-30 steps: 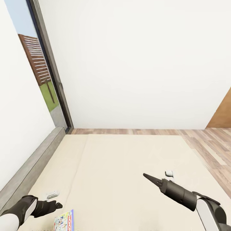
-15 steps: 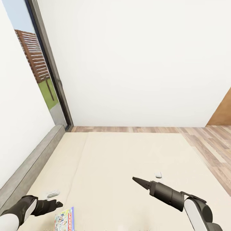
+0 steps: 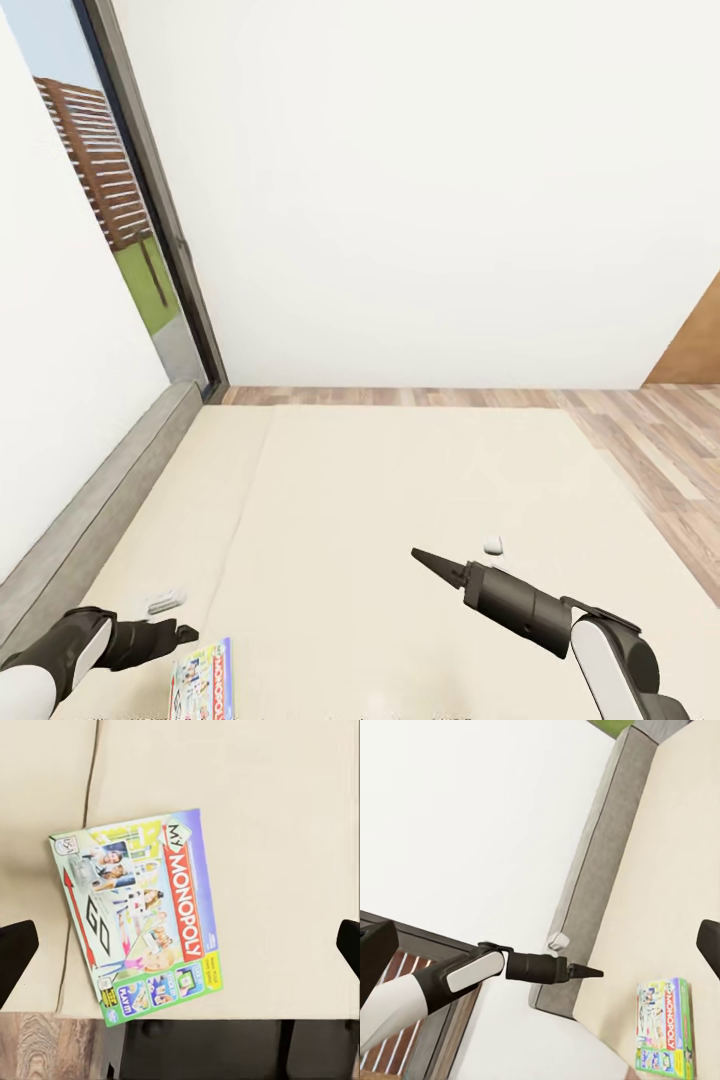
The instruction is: Put all the toys in the child's room - the three board games (two on the bed and one on the table), the two jigsaw puzzles on the table, and the tennis ball on the table - inside the toy box on the table in the child's room.
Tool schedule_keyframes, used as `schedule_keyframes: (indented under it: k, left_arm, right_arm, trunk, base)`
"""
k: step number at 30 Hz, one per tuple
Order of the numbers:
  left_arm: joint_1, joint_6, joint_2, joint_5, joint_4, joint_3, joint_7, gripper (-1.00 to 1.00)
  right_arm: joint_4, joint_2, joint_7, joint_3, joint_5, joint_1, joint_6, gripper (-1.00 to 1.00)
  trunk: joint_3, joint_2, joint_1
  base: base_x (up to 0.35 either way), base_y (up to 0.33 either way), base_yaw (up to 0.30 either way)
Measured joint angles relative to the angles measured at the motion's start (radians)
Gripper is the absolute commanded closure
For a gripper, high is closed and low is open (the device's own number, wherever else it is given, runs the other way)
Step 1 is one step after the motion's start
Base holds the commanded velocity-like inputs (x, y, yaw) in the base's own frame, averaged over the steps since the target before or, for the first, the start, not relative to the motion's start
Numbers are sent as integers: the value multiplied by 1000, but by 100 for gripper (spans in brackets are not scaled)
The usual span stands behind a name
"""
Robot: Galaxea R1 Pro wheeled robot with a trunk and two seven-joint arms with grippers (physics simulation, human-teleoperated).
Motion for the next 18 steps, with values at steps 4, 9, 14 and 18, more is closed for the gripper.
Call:
schedule_keyframes:
  k: [4, 9, 14, 18]
  left_arm:
    - [-2, 28, -4, -3, -2, -2, -29, -100]
    - [-2, 37, -3, -5, -3, -23, -36, -100]
    - [-2, 37, -1, -6, -3, -30, -37, -100]
    - [-2, 36, 0, -6, -3, -30, -37, -100]
  right_arm:
    - [0, 1, -2, 1, 5, 0, 0, -100]
    - [1, 2, -17, 3, 8, -1, 0, -100]
    - [3, 3, -30, 4, 7, -1, 0, -100]
    - [3, 3, -33, 4, 5, -1, 0, -100]
  trunk:
    - [-7, 0, 0]
    - [-15, 0, 0]
    - [-23, 0, 0]
    - [-30, 0, 0]
  base:
    - [0, 0, 0]
    - [0, 0, 0]
    - [0, 0, 0]
    - [0, 0, 0]
